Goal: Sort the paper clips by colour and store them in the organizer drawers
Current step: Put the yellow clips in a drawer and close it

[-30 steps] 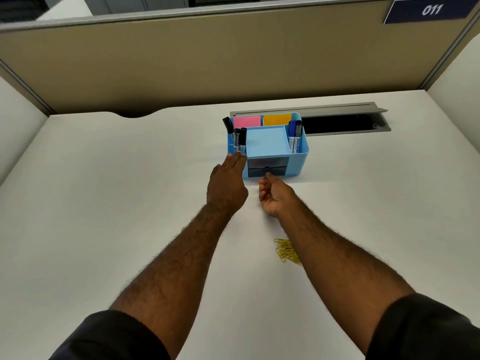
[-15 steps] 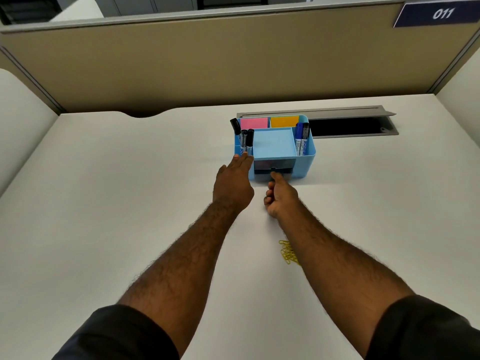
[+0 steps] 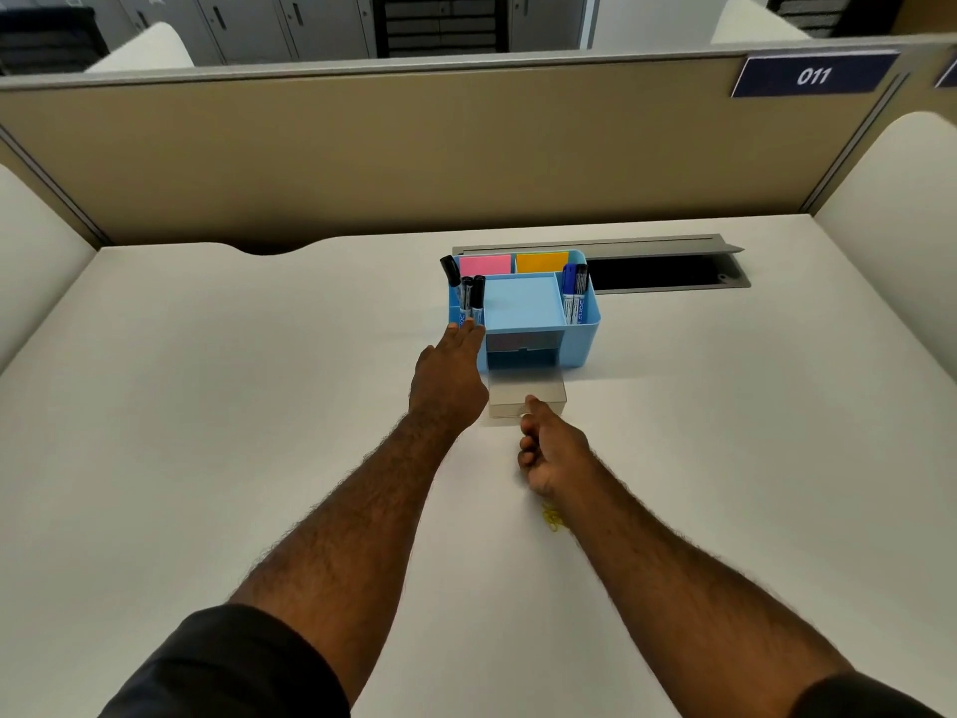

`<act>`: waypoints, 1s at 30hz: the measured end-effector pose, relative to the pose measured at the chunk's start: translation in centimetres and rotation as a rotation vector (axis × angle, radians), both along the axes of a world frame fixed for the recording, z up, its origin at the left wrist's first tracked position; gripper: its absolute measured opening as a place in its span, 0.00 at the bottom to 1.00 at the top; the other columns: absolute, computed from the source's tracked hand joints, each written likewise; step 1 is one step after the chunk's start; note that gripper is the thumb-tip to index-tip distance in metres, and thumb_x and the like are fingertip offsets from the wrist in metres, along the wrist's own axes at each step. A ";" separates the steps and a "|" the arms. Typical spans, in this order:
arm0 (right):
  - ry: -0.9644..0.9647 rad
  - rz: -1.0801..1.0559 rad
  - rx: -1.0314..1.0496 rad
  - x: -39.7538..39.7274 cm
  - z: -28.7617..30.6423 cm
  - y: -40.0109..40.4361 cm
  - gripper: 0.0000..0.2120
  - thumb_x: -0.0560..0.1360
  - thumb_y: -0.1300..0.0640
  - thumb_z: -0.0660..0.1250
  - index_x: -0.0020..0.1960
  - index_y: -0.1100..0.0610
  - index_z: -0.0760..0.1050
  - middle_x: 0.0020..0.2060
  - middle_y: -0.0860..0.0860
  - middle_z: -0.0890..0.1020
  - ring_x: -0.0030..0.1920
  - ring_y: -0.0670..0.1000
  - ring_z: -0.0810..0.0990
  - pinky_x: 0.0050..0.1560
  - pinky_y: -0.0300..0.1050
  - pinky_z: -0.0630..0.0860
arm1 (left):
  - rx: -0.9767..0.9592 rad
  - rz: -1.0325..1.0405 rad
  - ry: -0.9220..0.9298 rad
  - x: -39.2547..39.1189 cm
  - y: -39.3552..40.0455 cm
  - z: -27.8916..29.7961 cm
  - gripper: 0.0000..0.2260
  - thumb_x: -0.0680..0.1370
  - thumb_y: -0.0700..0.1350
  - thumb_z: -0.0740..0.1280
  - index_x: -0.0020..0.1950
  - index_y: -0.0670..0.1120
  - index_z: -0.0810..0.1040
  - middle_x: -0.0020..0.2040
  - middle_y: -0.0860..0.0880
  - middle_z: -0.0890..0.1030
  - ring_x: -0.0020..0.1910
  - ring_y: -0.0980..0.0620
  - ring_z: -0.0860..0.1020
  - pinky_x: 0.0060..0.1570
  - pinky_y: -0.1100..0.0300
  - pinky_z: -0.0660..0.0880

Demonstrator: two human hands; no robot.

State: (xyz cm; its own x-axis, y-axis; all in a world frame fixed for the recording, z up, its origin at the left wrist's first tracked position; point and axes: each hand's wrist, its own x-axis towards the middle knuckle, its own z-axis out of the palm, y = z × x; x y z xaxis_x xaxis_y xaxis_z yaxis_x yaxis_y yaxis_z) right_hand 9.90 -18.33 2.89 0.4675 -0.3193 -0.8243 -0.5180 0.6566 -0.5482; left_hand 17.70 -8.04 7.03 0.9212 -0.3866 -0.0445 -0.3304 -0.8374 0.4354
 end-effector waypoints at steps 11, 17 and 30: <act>-0.090 0.542 -1.062 -7.5 0.3 -6.2 0.08 0.74 0.52 0.69 0.50 0.55 0.78 0.44 0.50 0.82 0.43 0.49 0.79 0.46 0.41 0.74 | -0.256 -0.113 -0.214 -8.3 0.5 -2.8 0.23 0.77 0.44 0.65 0.71 0.47 0.66 0.73 0.47 0.67 0.73 0.50 0.63 0.71 0.60 0.56; -0.127 0.949 -1.155 -11.4 -1.4 -6.7 0.22 0.71 0.53 0.72 0.63 0.56 0.73 0.56 0.53 0.76 0.48 0.48 0.75 0.46 0.30 0.68 | -0.100 -0.332 0.145 -12.1 0.0 -6.1 0.25 0.75 0.50 0.66 0.71 0.49 0.65 0.69 0.48 0.67 0.66 0.50 0.66 0.67 0.59 0.66; -0.157 1.067 -1.416 -13.3 -2.1 -3.3 0.08 0.78 0.58 0.59 0.55 0.56 0.73 0.52 0.53 0.73 0.52 0.52 0.73 0.45 0.46 0.72 | 0.164 -0.546 -0.097 -13.0 0.9 -6.7 0.09 0.76 0.36 0.60 0.53 0.44 0.76 0.49 0.44 0.76 0.48 0.44 0.75 0.41 0.50 0.75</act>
